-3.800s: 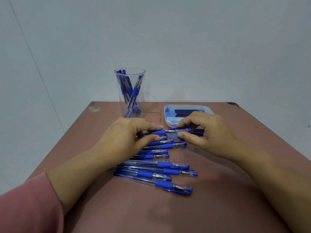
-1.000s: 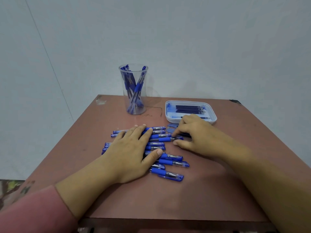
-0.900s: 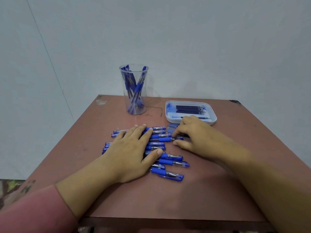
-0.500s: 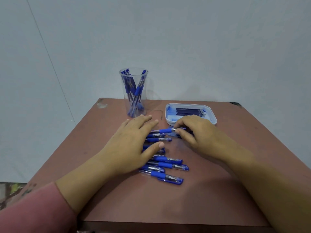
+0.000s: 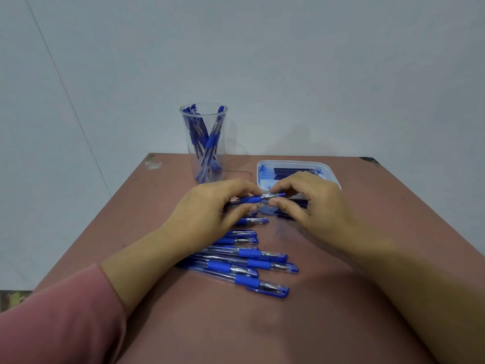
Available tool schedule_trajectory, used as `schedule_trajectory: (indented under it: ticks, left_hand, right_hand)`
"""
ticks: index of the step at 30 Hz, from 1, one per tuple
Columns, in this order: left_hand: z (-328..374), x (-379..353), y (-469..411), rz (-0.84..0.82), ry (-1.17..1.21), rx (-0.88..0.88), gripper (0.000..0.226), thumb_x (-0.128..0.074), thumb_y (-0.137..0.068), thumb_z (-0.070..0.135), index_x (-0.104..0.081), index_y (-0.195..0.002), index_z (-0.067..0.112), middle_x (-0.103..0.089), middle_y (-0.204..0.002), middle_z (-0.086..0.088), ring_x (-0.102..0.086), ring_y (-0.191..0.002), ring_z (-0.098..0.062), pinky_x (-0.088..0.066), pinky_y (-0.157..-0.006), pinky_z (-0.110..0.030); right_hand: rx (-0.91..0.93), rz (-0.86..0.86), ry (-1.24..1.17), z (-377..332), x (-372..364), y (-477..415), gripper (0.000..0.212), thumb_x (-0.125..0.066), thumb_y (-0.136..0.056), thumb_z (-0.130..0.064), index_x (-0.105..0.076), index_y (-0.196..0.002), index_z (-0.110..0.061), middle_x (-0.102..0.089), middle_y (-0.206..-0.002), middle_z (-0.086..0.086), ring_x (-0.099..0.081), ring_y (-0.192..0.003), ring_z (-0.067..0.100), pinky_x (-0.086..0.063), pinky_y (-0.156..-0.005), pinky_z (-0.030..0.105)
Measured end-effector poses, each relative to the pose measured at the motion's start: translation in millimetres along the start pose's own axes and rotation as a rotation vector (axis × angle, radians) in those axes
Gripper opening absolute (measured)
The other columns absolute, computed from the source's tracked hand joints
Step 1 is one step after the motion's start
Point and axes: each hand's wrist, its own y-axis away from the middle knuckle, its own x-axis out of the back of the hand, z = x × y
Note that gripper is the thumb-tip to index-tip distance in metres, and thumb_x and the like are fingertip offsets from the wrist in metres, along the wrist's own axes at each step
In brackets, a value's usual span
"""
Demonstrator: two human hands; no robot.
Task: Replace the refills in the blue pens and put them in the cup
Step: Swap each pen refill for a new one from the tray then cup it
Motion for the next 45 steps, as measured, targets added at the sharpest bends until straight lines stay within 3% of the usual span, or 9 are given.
schedule_trajectory:
  ticks: [4, 8, 14, 22, 29, 33, 36, 40, 45]
  left_hand:
    - [-5.3, -1.0, 1.1, -0.014, 0.024, 0.026, 0.026, -0.063, -0.092, 0.03, -0.062, -0.117, 0.038, -0.068, -0.093, 0.021, -0.059, -0.08, 0.006, -0.053, -0.071, -0.026]
    - [-4.2, -0.5, 1.0, -0.04, 0.103, 0.072, 0.026, -0.061, -0.094, 0.027, -0.063, -0.117, 0.037, -0.067, -0.089, 0.021, -0.058, -0.074, 0.008, -0.048, -0.069, -0.021]
    - [0.2, 1.6, 2.1, -0.119, 0.165, 0.117, 0.028, -0.057, -0.095, 0.028, -0.062, -0.12, 0.04, -0.071, -0.095, 0.017, -0.064, -0.078, 0.0, -0.055, -0.074, -0.032]
    - [1.6, 1.9, 3.6, -0.172, 0.296, 0.149, 0.028, -0.058, -0.096, 0.02, -0.067, -0.12, 0.031, -0.066, -0.079, 0.029, -0.063, -0.075, 0.006, -0.043, -0.069, -0.007]
    - [-10.2, 10.0, 8.9, -0.177, 0.302, 0.186, 0.029, -0.055, -0.097, 0.023, -0.067, -0.118, 0.039, -0.07, -0.079, 0.015, -0.065, -0.075, -0.004, -0.05, -0.071, -0.014]
    - [-20.9, 9.8, 4.6, -0.086, 0.084, 0.123, 0.03, -0.06, -0.093, 0.041, -0.058, -0.116, 0.059, -0.07, -0.09, 0.022, -0.065, -0.079, -0.004, -0.055, -0.072, -0.028]
    - [-26.1, 11.6, 3.0, -0.044, 0.025, 0.077, 0.039, -0.05, -0.087, 0.056, -0.059, -0.124, 0.049, -0.071, -0.09, 0.01, -0.066, -0.081, -0.011, -0.055, -0.07, -0.039]
    - [-23.5, 12.6, 5.6, -0.039, 0.022, 0.006, 0.04, -0.051, -0.09, 0.05, -0.062, -0.126, 0.038, -0.069, -0.087, 0.01, -0.066, -0.08, -0.009, -0.055, -0.07, -0.037]
    - [-22.7, 10.3, 5.6, -0.034, -0.015, -0.042, 0.032, -0.067, -0.09, 0.031, -0.066, -0.122, 0.033, -0.071, -0.108, 0.016, -0.065, -0.099, 0.0, -0.057, -0.083, -0.032]
  right_hand:
    - [-0.023, -0.007, -0.028, 0.5, -4.5, -2.9, 0.022, -0.06, -0.086, -0.039, -0.068, -0.097, -0.021, -0.064, -0.084, -0.01, -0.058, -0.08, 0.008, -0.046, -0.072, 0.02]
    - [-0.005, 0.011, 0.007, 0.1, -6.6, -6.0, 0.017, -0.062, -0.086, -0.03, -0.069, -0.093, -0.016, -0.066, -0.081, -0.003, -0.056, -0.077, 0.01, -0.044, -0.069, 0.02]
    - [0.013, -0.016, 0.014, -1.3, -3.3, -2.0, 0.013, -0.063, -0.087, -0.027, -0.067, -0.091, -0.015, -0.064, -0.08, -0.004, -0.054, -0.075, 0.01, -0.044, -0.068, 0.021]
    - [0.09, -0.026, 0.043, -3.1, -1.4, 0.7, 0.02, -0.056, -0.09, -0.029, -0.066, -0.09, -0.011, -0.063, -0.082, -0.005, -0.053, -0.076, 0.008, -0.044, -0.071, 0.018]
    - [0.057, 0.001, 0.099, 7.0, 17.7, 3.6, 0.014, -0.063, -0.086, -0.019, -0.068, -0.087, -0.006, -0.067, -0.082, 0.0, -0.057, -0.076, 0.011, -0.044, -0.073, 0.016]
    - [-0.033, -0.139, 0.081, 7.9, 20.8, 4.4, 0.012, -0.064, -0.084, -0.03, -0.068, -0.088, -0.019, -0.065, -0.082, -0.013, -0.059, -0.077, 0.008, -0.049, -0.069, 0.027]
    - [-0.053, -0.28, 0.109, 7.1, 17.8, 5.3, 0.013, -0.065, -0.08, -0.043, -0.067, -0.088, -0.033, -0.063, -0.085, -0.019, -0.056, -0.082, 0.003, -0.049, -0.072, 0.029]
    - [-0.113, -0.468, 0.11, 7.5, 19.4, 8.6, 0.017, -0.067, -0.077, -0.052, -0.065, -0.088, -0.039, -0.063, -0.088, -0.018, -0.056, -0.088, 0.002, -0.05, -0.076, 0.032]
    - [-0.12, -0.541, 0.163, 2.1, 20.9, 6.6, 0.016, -0.07, -0.078, -0.049, -0.065, -0.087, -0.037, -0.063, -0.086, -0.02, -0.054, -0.089, 0.0, -0.048, -0.08, 0.03]
